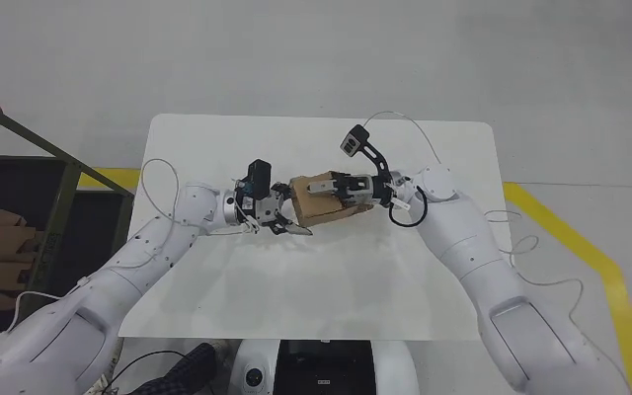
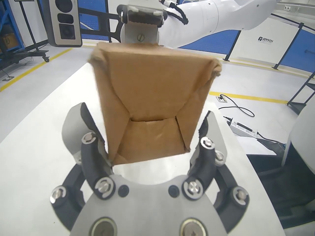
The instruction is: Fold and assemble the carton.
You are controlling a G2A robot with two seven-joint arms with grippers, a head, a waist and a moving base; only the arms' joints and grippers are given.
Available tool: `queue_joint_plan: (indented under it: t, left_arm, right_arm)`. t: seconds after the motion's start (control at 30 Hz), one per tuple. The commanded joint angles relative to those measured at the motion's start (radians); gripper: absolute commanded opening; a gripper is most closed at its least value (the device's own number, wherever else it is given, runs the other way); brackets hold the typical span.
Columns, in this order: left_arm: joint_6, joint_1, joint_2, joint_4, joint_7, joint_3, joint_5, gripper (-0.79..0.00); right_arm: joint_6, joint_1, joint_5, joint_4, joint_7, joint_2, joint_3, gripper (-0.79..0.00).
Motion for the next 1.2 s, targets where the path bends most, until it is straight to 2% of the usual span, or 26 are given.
queue_joint_plan:
  t: [0.0, 0.1, 0.2, 0.47, 0.57, 0.8, 1.07, 1.17]
  left_arm:
    - [0.000, 0.000, -0.001, 0.002, -0.002, -0.001, -0.001, -0.422]
    - [0.000, 0.000, -0.002, 0.005, -0.007, -0.004, -0.005, -0.468]
    - [0.000, 0.000, -0.003, 0.007, -0.013, -0.006, -0.011, -0.468]
    - [0.000, 0.003, -0.006, 0.008, -0.012, -0.011, -0.025, -0.428]
    - [0.000, 0.004, -0.006, 0.008, -0.007, -0.011, -0.025, -0.413]
    - [0.000, 0.009, -0.002, 0.008, 0.013, -0.006, -0.018, -0.419]
    - [0.000, 0.016, 0.008, 0.001, 0.061, -0.003, -0.004, -0.434]
    - [0.000, 0.018, 0.013, -0.007, 0.065, -0.006, -0.004, -0.434]
  right_arm:
    - [-0.002, 0.004, 0.003, 0.007, 0.002, -0.002, -0.001, -0.650]
    - [-0.005, 0.008, 0.005, 0.017, 0.003, -0.004, -0.001, -0.646]
    - [-0.007, 0.011, 0.005, 0.023, 0.006, -0.006, -0.002, -0.643]
    - [-0.012, 0.012, 0.008, 0.036, 0.001, -0.007, 0.007, -0.625]
    - [-0.014, 0.010, 0.010, 0.038, -0.001, -0.005, 0.018, -0.585]
    - [-0.018, -0.005, 0.008, 0.032, -0.005, 0.015, 0.065, -0.563]
    - [-0.014, -0.052, -0.015, -0.014, -0.002, 0.048, 0.128, -0.576]
    - [-0.013, -0.067, -0.016, -0.029, 0.000, 0.056, 0.145, -0.619]
